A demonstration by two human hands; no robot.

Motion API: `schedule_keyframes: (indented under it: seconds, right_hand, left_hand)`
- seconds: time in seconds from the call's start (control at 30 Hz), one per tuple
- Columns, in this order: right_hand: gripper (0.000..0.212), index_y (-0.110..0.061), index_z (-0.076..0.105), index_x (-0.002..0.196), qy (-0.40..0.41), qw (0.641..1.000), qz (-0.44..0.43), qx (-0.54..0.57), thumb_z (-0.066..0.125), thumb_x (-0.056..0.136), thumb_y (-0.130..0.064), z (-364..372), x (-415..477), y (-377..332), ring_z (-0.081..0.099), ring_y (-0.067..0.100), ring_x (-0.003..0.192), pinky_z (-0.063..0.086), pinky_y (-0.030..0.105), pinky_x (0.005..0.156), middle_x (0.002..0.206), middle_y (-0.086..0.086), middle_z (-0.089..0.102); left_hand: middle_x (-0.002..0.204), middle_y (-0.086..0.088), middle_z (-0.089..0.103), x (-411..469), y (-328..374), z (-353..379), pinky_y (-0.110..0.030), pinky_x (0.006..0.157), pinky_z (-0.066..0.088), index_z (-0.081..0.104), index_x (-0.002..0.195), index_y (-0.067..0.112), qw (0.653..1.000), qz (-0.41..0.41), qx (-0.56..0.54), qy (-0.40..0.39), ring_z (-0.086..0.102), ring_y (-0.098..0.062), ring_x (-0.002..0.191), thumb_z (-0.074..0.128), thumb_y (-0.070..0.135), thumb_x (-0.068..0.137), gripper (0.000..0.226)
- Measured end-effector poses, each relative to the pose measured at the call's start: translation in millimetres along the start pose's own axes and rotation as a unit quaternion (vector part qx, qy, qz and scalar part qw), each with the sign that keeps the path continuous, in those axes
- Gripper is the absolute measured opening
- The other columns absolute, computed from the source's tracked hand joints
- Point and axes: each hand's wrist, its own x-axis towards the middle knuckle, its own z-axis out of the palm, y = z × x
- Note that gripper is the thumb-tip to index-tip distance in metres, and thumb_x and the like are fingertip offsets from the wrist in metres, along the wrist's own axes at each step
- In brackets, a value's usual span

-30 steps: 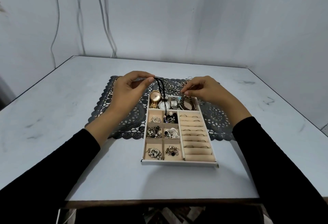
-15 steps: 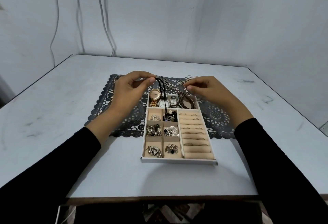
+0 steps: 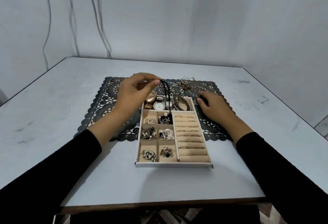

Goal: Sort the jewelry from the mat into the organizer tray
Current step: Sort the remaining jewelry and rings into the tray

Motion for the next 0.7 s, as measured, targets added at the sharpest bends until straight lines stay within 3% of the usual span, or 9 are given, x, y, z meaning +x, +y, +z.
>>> schedule_keyframes:
  seconds: [0.17, 0.37, 0.7]
  right_hand:
    - [0.041, -0.007, 0.050, 0.135, -0.006, 1.000, -0.001, -0.003, 0.046, 0.099, -0.025, 2, -1, 0, 0.048, 0.023, 0.126, 0.033, 0.028, 0.104, 0.136, 0.010, 0.054]
    - [0.040, -0.008, 0.051, 0.134, -0.008, 1.000, -0.002, -0.004, 0.046, 0.098, -0.026, 4, 0, 3, 0.049, 0.022, 0.124, 0.034, 0.027, 0.101, 0.134, 0.008, 0.056]
    - [0.040, -0.009, 0.051, 0.135, -0.009, 1.000, 0.004, 0.000, 0.047, 0.098, -0.026, 4, 1, 4, 0.049, 0.021, 0.124, 0.034, 0.025, 0.101, 0.134, 0.008, 0.056]
  left_hand:
    - [0.090, 0.010, 0.076, 10, 8, 16, -0.042, 0.082, 0.059, 0.074, 0.091, 0.027, 1.000, 0.000, -0.016, -0.001, 0.073, -0.019, 0.088, 0.075, 0.022, 0.085, 0.008]
    - [0.087, 0.010, 0.075, 16, 5, 37, -0.013, 0.073, 0.051, 0.076, 0.092, 0.019, 0.999, 0.000, 0.030, 0.013, 0.070, 0.000, 0.081, 0.076, 0.024, 0.084, 0.009]
    - [0.086, 0.011, 0.074, 5, -16, 21, -0.010, 0.073, 0.052, 0.078, 0.089, 0.019, 0.996, -0.007, 0.091, -0.010, 0.069, 0.001, 0.078, 0.080, 0.023, 0.080, 0.010]
